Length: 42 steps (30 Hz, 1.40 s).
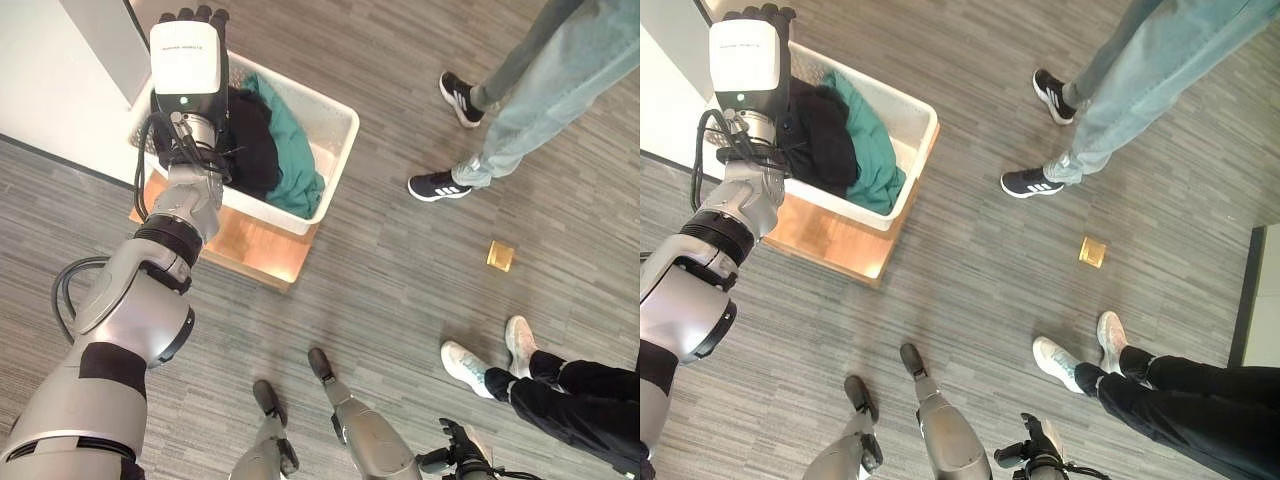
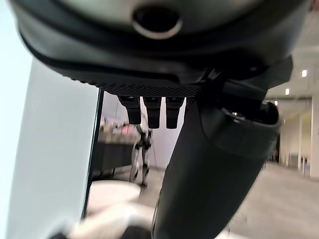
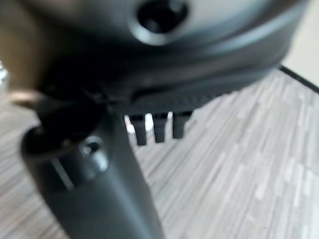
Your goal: Pick up bed clothes into laundry basket.
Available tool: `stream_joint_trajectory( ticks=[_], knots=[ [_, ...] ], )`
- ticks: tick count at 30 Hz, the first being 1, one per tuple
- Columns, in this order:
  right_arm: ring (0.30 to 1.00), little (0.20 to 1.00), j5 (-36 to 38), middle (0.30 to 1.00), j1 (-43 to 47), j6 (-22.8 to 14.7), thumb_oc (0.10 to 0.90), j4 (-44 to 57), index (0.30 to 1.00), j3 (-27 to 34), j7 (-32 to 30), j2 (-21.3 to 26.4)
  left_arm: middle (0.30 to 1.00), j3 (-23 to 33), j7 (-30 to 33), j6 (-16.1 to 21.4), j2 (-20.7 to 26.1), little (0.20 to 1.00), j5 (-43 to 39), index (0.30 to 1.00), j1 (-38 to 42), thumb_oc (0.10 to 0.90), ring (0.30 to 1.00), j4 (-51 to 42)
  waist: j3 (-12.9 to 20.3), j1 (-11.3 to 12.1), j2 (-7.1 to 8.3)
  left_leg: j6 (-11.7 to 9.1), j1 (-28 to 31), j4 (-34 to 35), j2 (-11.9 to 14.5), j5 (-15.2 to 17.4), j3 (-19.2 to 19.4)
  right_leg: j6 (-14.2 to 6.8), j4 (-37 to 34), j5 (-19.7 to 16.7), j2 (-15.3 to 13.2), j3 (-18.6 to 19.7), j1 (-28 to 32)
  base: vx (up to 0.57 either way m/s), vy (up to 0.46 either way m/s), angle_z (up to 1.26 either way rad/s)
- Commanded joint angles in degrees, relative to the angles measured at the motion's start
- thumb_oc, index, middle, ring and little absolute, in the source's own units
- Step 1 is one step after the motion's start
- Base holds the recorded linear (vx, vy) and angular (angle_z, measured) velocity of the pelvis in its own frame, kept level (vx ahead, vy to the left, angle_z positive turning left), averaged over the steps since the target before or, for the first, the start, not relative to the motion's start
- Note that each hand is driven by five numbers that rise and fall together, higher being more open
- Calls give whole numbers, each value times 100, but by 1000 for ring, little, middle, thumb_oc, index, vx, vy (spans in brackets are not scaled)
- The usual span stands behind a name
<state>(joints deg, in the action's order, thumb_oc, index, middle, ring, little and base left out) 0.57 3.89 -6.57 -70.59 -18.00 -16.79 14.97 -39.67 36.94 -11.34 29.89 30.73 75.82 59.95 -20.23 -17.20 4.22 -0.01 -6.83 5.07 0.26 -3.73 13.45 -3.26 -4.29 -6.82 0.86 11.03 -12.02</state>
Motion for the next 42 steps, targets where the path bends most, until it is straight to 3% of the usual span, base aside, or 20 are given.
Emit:
stream_joint_trajectory(
  ticks=[1,3,7,8,9,13,21,22,25,27,28,29,30,31,34,36,39,41,42],
  knots=[
    [900,900,19,900,-581,247,800,-310,900,147,-156,300,900,428,393,722,-8,900,-843,900,296,800,900,-503,677,82,-170,-323,-30,-7,73,503,-304,-788,-71,382,-506,-212,119,95,-24,7],
    [900,900,-119,900,-494,399,800,-382,900,154,-76,365,900,618,-115,1231,-44,900,-1873,900,185,800,900,-673,784,123,-288,-319,123,-7,49,532,-346,-783,-71,425,-543,-252,285,83,-15,14],
    [900,900,-225,900,-269,625,800,-417,900,118,187,481,900,907,-978,1729,-267,900,-3882,900,382,800,900,-729,937,251,-493,-307,382,-7,5,530,-453,-751,-31,512,-607,-405,617,53,-29,24],
    [900,900,-225,900,-268,625,800,-417,900,118,187,481,900,907,-978,1730,-267,900,-3883,900,383,800,900,-728,932,249,-492,-307,386,-7,5,530,-455,-751,-32,513,-607,-407,621,17,-41,29],
    [900,900,-240,900,-203,728,800,-399,900,53,329,498,900,939,-1338,1908,-357,900,-4693,900,413,800,900,-880,994,312,-576,-304,465,-7,-17,514,-530,-733,0,548,-621,-470,730,11,-40,30],
    [900,900,-277,900,-123,808,800,-301,900,-93,480,438,900,914,-1290,2058,-186,900,-5261,900,370,800,900,-1571,1100,446,-672,-305,617,-7,-59,493,-715,-681,42,627,-619,-620,957,11,-47,29],
    [900,900,-341,900,-188,787,800,-190,900,-223,595,242,900,1097,-866,1920,457,900,-4538,900,-18,800,900,-2728,1250,851,-649,-322,686,-7,-112,394,-1120,-585,149,817,-618,-1013,1247,-22,-49,30],
    [900,900,-348,900,-212,757,800,-162,900,-232,612,202,900,1176,-591,1738,729,900,-3849,900,-152,800,900,-2886,1281,1015,-614,-329,670,-7,-121,339,-1281,-550,264,898,-610,-1143,1272,-70,-55,34],
    [900,900,-292,900,-220,719,800,-113,900,-209,622,193,900,1219,-376,1504,984,900,-3127,900,-379,800,900,-2887,1220,1108,-592,-340,581,-7,-203,178,-1690,-483,708,1107,-464,-1109,1213,-155,-41,51],
    [900,900,-257,900,-223,713,800,-90,900,-235,651,181,900,1302,-324,1431,1082,900,-2856,900,-590,800,900,-2720,1157,1040,-622,-321,477,-7,-261,68,-1964,-466,1251,1380,-73,-341,1003,-193,64,65],
    [900,900,-225,900,-292,677,800,-66,900,-230,656,183,900,1285,-306,1372,1204,900,-2567,900,-670,800,900,-2532,1168,982,-622,-282,452,-7,-350,28,-2175,-428,1460,1598,213,295,1074,-138,71,78],
    [900,900,-224,900,-290,677,800,-65,900,-233,655,185,900,1289,-305,1374,1206,900,-2565,900,-670,800,900,-2530,1181,994,-635,-290,423,-7,-334,9,-2164,-428,1461,1568,230,307,1039,-187,61,117],
    [900,900,-148,900,-395,604,800,-6,900,-190,643,267,900,1244,-231,1194,1657,900,-1909,900,-874,800,900,-2118,1173,952,-643,-267,331,-7,-391,-91,-2445,-348,1645,1717,573,1299,1218,-204,-15,123],
    [900,900,-103,900,-314,560,800,54,900,-175,620,337,900,1279,-236,1091,1960,900,-1687,900,-1044,800,900,-1830,1177,1068,-643,-268,235,-7,-397,-144,-2544,-257,1554,1744,572,1458,1312,-250,-54,97],
    [900,900,-171,900,212,573,800,260,900,-373,505,479,900,1664,-291,999,2198,900,-1755,900,-1656,800,900,-1532,1214,1394,-625,-317,52,-7,-439,-348,-2803,-126,1180,1698,514,1370,1531,-193,-170,49],
    [900,900,-213,900,661,570,800,367,900,-450,418,543,900,2216,-320,989,2226,900,-1777,900,-2572,800,900,-1515,1209,1658,-644,-398,-100,-8,-473,-455,-2882,-40,713,1502,500,1197,1746,-209,-175,65],
    [900,900,-405,900,1042,596,800,549,900,-780,356,390,900,2855,-282,970,1928,900,-1797,900,-3712,800,900,-1584,1128,1941,-667,-440,-281,-78,-551,-533,-2980,48,303,1319,483,933,1946,-185,-97,54],
    [900,900,-566,900,1190,568,800,677,900,-955,368,344,900,3034,-281,976,1709,900,-1737,900,-4202,800,900,-1564,1037,1998,-619,-458,-452,-130,-552,-478,-2786,61,189,1284,422,763,1974,-207,1,96],
    [900,900,-671,900,1307,552,800,843,900,-1053,333,331,900,3081,-288,957,1412,900,-1757,900,-4547,800,900,-1481,873,1972,-483,-407,-617,-277,-335,-322,-1781,5,85,1238,229,362,1931,-169,49,101]
  ],
)
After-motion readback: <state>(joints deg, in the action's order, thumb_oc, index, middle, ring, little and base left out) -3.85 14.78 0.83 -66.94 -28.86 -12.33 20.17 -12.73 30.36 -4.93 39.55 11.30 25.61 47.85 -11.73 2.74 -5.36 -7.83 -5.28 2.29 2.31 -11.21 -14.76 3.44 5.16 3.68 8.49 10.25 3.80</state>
